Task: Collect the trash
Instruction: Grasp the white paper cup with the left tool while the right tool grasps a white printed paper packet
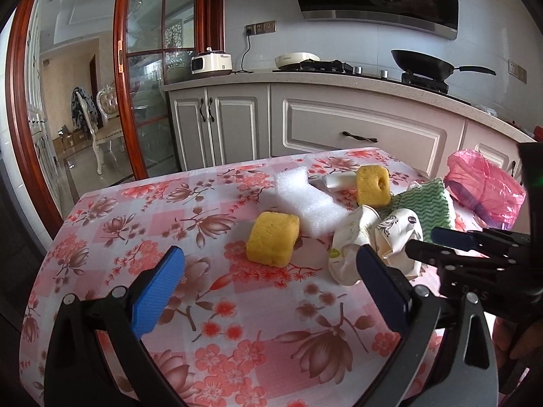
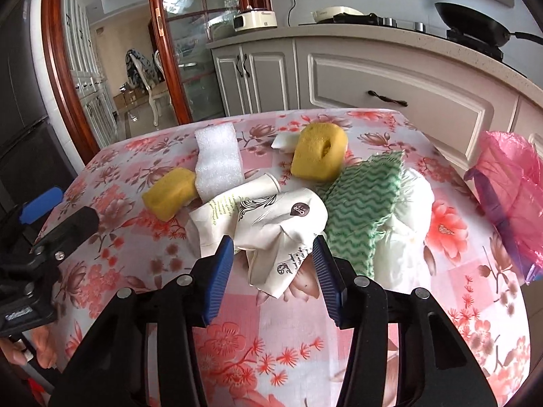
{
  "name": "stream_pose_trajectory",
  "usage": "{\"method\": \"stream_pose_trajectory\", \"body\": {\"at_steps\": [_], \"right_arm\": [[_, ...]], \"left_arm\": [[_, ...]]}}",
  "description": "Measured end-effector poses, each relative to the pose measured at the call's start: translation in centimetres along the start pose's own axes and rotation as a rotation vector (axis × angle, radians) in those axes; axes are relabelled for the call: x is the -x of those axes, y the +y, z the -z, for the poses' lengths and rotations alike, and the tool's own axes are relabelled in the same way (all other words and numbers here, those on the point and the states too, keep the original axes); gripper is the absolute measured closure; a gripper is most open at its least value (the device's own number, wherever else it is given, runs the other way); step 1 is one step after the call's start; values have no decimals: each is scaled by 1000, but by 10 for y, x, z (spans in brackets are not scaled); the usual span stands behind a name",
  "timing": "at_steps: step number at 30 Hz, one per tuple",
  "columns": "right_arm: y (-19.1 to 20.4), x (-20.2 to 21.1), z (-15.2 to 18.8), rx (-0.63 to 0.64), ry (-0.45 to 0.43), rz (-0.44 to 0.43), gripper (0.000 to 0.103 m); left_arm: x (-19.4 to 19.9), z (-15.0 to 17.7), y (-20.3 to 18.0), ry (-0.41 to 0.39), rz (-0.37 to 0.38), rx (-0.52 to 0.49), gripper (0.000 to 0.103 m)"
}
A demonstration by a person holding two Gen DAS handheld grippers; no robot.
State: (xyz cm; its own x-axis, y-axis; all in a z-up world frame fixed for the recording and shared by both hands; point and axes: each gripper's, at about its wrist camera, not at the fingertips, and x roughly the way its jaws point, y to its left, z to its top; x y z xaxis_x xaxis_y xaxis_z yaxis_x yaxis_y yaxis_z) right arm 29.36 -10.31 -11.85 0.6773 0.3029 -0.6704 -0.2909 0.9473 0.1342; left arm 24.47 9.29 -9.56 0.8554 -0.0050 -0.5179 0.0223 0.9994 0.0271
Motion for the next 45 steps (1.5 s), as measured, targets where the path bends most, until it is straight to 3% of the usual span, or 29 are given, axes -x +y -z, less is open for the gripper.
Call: {"method": "stream_pose_trajectory", "body": {"at_steps": [10,11,13,16,26,37,39,40,45], "right_arm": [[-6,-24,5,-68,72,30,56],[-7,-25,6,-74,75,32,58],[-8,-29,6,-68,88,25,74],[-5,-21,5,-35,64,8,80],[-23,36,3,-22,-50,8,81],[-62,66,15,-90,-108,49,81],[-65,70,16,-95,-115,49,81],[-66,71,17,-97,-119,49,81],[-69,79,19,-111,-136,43,81]], "left_arm": [[-8,0,10,18,22,12,5],[-9,1,11,22,24,17,5],[-12,2,11,32,31,21,5],[-21,3,8,48,36,10,5],[-55,-3,-25,100,124,-28,6],[-113,-7,-73,244,168,-148,30],[-120,-6,-78,271,169,-165,38],[-123,-5,-79,284,173,-173,48],[-113,1,-84,276,192,-203,51]]}}
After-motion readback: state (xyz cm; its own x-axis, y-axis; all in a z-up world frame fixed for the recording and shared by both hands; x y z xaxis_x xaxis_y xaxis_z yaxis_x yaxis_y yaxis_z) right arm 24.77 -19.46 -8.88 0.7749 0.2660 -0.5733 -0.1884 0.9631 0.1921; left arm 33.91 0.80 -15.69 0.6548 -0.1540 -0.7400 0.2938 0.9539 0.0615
